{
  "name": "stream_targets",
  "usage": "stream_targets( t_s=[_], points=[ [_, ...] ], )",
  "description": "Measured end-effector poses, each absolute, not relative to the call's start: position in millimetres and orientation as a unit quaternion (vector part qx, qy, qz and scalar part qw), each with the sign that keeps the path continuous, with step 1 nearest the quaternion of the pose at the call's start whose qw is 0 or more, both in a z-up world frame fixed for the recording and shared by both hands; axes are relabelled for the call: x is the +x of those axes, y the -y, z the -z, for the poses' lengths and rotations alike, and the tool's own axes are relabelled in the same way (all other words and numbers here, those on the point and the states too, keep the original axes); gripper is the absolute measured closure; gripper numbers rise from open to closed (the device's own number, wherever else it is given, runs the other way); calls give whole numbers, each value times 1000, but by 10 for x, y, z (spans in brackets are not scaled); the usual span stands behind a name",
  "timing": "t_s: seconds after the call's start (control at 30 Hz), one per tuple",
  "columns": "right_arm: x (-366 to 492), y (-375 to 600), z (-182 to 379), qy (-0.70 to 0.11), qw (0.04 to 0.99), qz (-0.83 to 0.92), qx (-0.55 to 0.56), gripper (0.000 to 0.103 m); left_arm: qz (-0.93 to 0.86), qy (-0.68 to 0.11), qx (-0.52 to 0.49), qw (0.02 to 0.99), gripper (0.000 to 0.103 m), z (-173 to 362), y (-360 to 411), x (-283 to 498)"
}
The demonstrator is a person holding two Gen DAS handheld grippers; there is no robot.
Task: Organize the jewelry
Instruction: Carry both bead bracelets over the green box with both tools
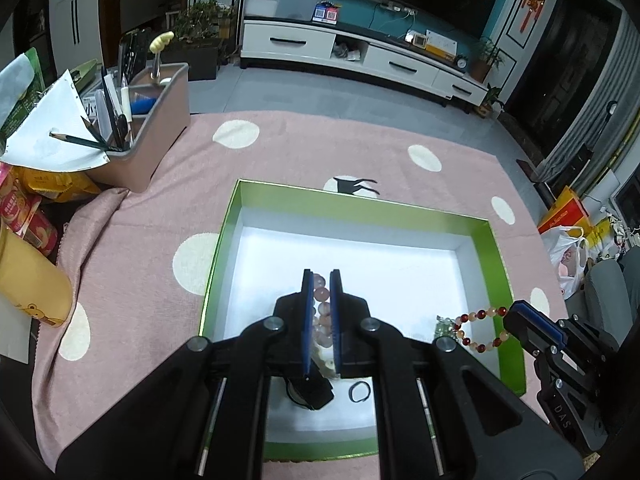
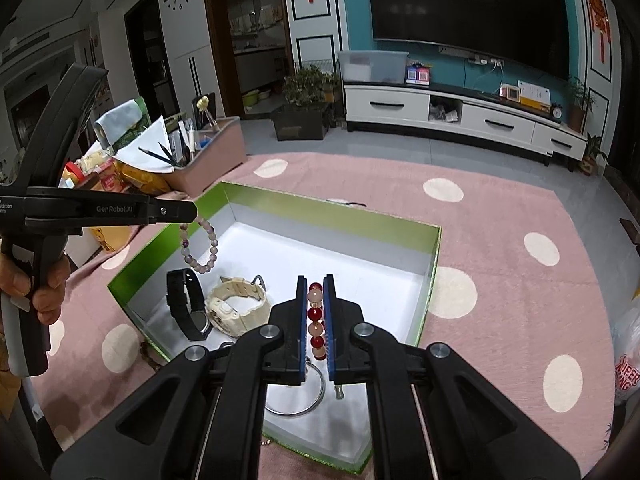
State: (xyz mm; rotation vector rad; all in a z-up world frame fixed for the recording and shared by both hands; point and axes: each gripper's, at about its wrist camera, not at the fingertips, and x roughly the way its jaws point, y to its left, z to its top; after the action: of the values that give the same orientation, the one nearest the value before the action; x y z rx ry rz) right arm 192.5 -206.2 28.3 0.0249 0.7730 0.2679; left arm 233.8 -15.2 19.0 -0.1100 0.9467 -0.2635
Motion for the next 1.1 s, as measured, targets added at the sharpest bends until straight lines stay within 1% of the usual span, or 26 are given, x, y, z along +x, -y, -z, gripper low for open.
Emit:
stream_targets(
  t_s=[0.53,1.1],
  points=[
    [2104,2025,-7,-409,903,-130,22,96,123,-472,-30,873,96,18,252,2449],
    [2147,2035,85,-423,898,-121,24,96,123,-476,-13,870,96,81,317,2474]
  ],
)
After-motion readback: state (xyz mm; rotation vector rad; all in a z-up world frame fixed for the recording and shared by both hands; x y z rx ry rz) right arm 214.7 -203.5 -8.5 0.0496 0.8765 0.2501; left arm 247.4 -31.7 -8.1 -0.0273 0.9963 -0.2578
